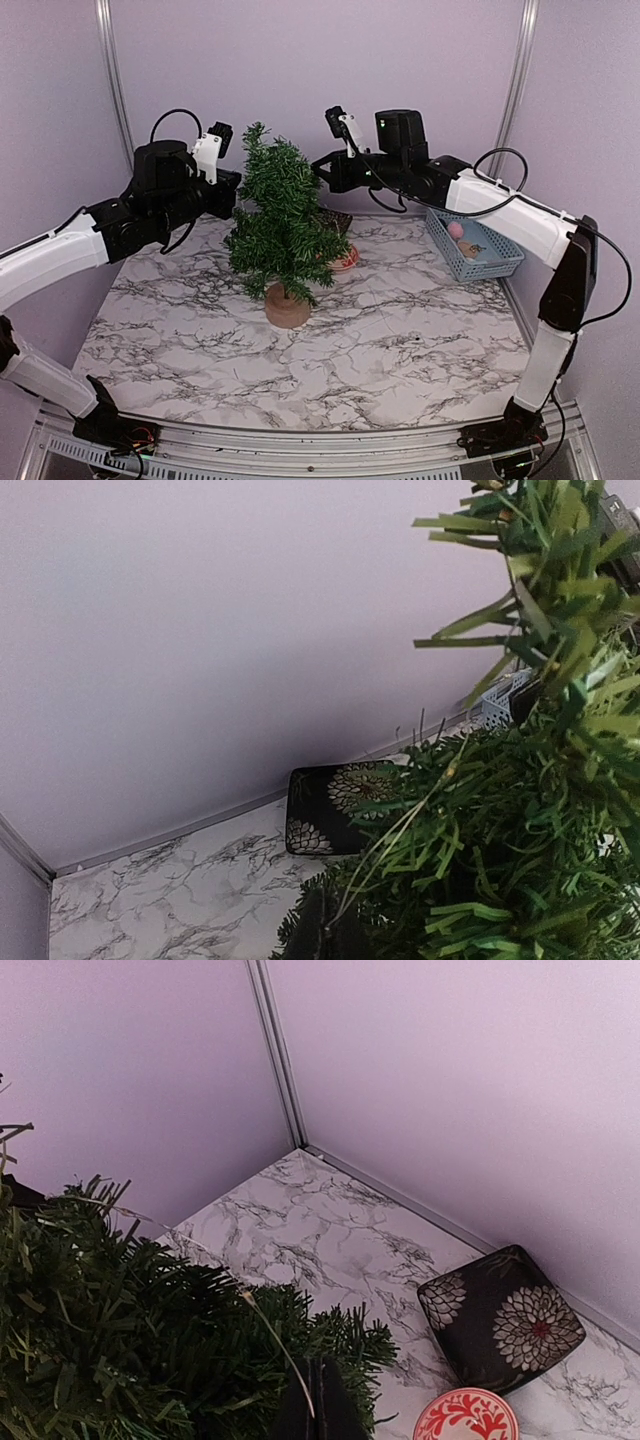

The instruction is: Decorate the small christmas tree

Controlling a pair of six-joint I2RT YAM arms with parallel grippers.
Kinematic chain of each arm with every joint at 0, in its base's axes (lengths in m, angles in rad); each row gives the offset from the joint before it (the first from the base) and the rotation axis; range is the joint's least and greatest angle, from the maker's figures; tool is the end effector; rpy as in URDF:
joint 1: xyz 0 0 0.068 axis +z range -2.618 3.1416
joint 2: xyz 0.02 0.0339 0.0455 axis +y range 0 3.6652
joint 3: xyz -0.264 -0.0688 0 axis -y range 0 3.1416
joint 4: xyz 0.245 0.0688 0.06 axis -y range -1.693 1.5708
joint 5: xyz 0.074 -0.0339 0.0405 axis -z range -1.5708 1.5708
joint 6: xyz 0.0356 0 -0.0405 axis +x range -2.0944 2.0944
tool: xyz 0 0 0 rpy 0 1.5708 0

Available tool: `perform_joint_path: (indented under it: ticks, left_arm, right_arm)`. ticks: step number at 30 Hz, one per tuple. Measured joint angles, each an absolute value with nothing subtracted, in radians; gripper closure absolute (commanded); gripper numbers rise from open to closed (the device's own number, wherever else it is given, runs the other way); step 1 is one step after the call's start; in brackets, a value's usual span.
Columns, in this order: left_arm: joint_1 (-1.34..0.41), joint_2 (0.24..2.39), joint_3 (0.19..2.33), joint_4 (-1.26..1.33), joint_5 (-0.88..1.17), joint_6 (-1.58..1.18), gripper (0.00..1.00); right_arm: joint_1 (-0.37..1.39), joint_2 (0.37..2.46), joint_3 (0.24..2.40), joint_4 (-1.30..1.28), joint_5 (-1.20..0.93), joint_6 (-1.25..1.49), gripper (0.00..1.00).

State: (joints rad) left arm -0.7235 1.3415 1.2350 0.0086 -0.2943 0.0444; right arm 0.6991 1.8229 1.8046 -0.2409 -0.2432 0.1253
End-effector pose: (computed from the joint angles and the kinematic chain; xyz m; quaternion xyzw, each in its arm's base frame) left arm 0.2448 -0.2025 0.3936 0.1832 0.7164 -0.1189 0.6626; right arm 0.3288 0.2877 0.3968 -0.2936 0.7336 0.3306 0.5161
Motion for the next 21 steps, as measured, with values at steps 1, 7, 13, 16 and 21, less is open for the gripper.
perform_joint_path:
  ticks: [1,7,13,16,21]
  left_arm:
    - [-0.723,1.341,1.225,0.023,-0.293,0.044,1.00]
    - [-0.719,1.328,1.136,0.112,-0.285,0.028,1.00]
    - [-0.719,1.325,1.100,0.147,-0.266,-0.001,1.00]
    - [-0.719,1.325,1.090,0.161,-0.261,-0.016,1.00]
    - [-0.719,1.324,1.077,0.169,-0.249,-0.023,1.00]
  right_arm:
    - [0.698,1.822,1.804,-0.241,-0.247,0.125,1.00]
    - [0.687,1.804,1.788,-0.240,-0.268,0.126,1.00]
    - [0.679,1.797,1.779,-0.239,-0.289,0.126,1.00]
    - [0.678,1.794,1.768,-0.237,-0.301,0.126,0.98]
    - [0.672,1.770,1.734,-0.234,-0.326,0.131,0.76]
